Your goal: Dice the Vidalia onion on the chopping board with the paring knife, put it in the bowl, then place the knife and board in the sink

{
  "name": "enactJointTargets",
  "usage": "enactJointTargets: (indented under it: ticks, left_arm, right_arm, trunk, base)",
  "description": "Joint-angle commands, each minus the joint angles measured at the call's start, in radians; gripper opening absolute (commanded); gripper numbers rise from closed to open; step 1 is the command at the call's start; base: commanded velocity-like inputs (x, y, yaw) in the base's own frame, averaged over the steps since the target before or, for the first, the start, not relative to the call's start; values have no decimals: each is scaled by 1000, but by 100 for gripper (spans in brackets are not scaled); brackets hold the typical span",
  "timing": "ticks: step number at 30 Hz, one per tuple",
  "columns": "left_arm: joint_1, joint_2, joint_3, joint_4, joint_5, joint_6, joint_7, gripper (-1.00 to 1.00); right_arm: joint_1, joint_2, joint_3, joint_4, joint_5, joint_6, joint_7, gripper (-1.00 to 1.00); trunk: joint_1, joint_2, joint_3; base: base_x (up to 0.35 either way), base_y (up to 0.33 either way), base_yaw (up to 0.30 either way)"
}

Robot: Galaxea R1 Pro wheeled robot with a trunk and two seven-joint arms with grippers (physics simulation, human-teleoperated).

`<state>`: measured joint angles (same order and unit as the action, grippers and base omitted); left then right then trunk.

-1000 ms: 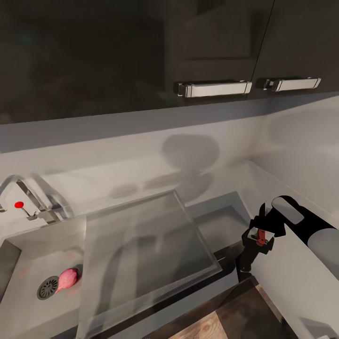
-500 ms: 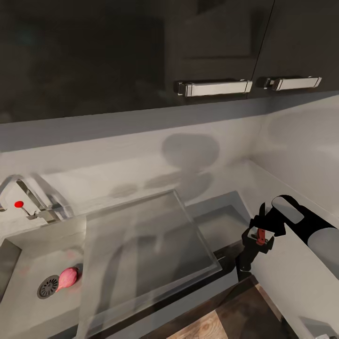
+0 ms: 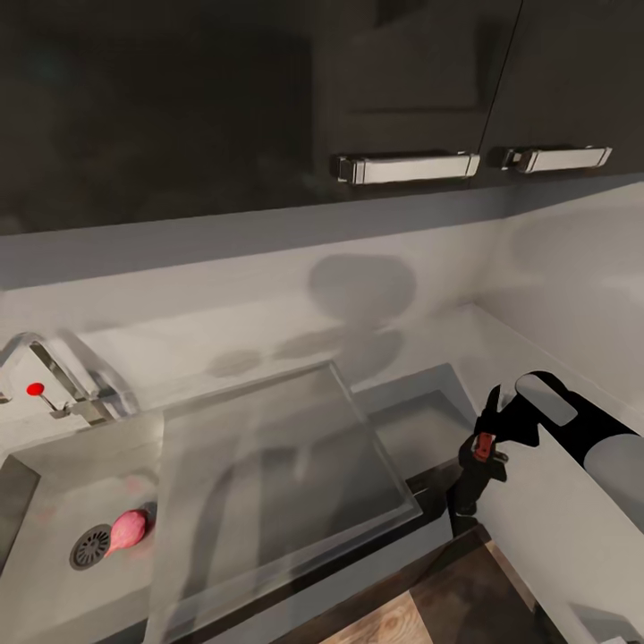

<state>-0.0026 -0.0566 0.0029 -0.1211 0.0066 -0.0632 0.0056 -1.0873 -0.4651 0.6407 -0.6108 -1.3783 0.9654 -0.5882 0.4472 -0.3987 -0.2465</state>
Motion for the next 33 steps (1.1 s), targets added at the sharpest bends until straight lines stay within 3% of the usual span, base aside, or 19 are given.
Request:
enactJointTargets:
  ticks: [1, 27, 33]
  left_arm:
    - [0, 0, 0, 0, 1, -3, 1, 100]
    - [0, 0, 0, 0, 1, -3, 1, 100]
    - [0, 0, 0, 0, 1, -3, 1, 100]
  right_arm:
    - [0, -1, 10, 8, 12, 6, -10, -100]
    - [0, -1, 10, 2, 10, 4, -8, -100]
    - [0, -1, 10, -2, 10, -57, -5, -100]
  trunk:
    - [3, -1, -1]
    - [3, -1, 42]
    - [3, -1, 51]
  base:
    - [0, 0, 0]
    - [0, 0, 0]
    - [-50, 0, 0]
